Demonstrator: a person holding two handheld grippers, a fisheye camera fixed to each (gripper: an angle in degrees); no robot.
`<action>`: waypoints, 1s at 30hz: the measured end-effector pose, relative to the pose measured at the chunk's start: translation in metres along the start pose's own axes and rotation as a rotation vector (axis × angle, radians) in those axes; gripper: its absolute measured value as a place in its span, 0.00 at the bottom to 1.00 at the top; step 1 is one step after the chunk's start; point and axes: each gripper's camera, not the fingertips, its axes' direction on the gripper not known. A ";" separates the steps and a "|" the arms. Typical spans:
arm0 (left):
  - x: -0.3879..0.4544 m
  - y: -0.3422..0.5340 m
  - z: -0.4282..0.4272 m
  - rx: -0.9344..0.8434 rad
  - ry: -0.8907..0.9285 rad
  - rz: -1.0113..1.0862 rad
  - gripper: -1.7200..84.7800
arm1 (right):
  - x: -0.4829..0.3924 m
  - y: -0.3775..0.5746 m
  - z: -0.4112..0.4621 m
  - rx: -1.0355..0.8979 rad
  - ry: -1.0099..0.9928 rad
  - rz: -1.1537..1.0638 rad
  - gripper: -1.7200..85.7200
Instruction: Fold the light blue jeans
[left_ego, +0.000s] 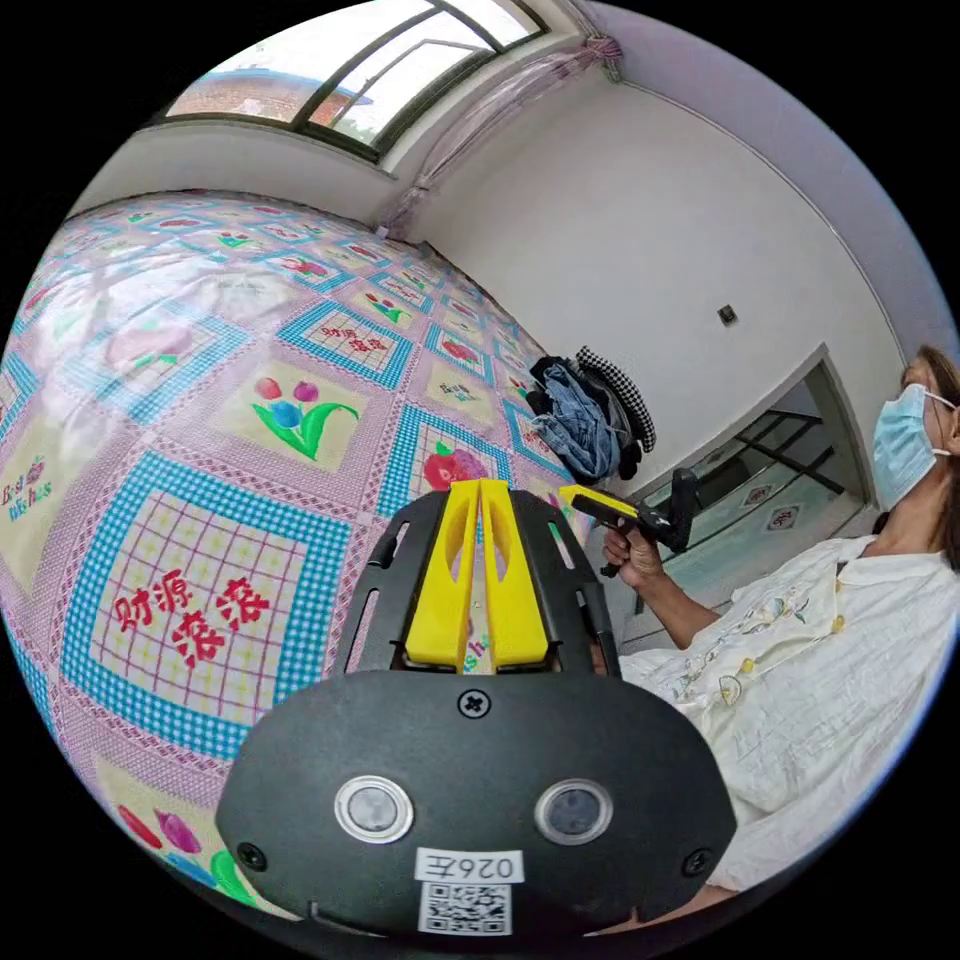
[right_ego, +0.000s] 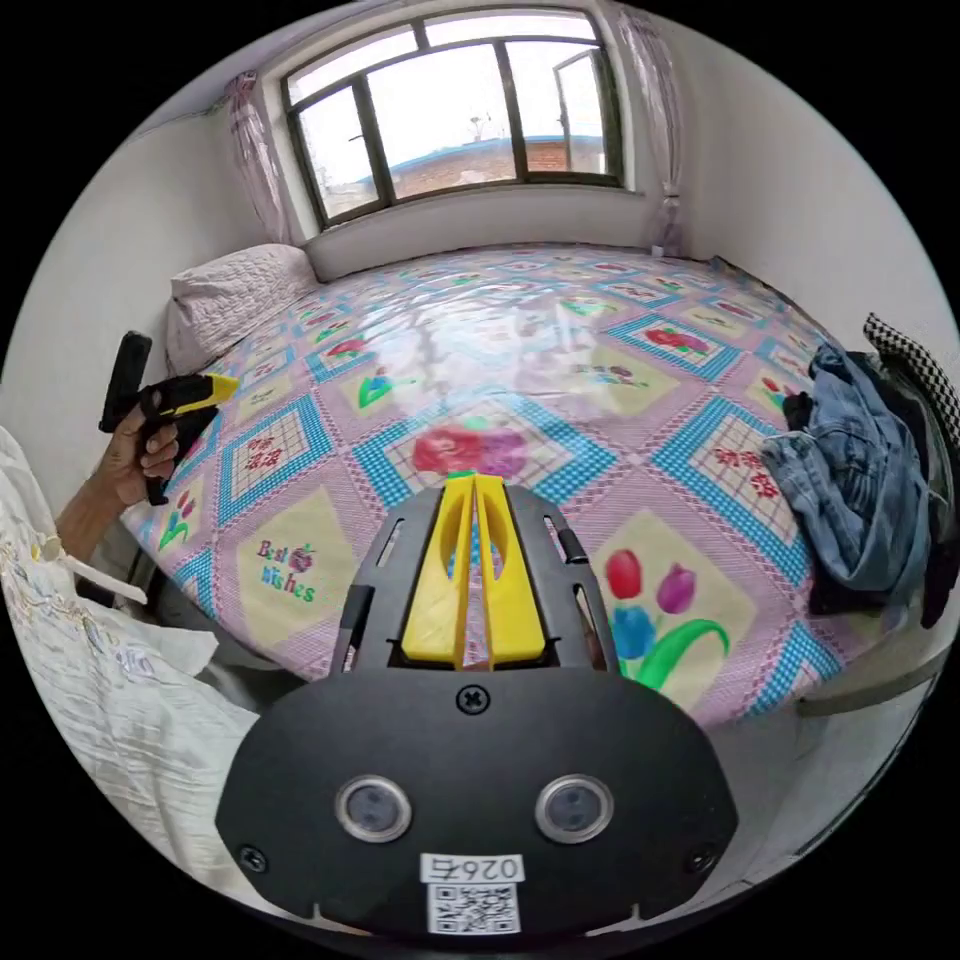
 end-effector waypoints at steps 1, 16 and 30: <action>0.019 -0.016 0.026 -0.012 -0.004 0.020 0.01 | 0.024 0.002 -0.012 0.015 0.030 0.020 0.01; 0.128 -0.069 0.167 -0.159 -0.027 0.066 0.01 | 0.151 -0.046 -0.059 0.072 0.365 0.170 0.05; 0.169 -0.087 0.192 -0.143 0.008 0.109 0.08 | 0.124 -0.129 -0.008 -0.090 0.624 -0.025 0.12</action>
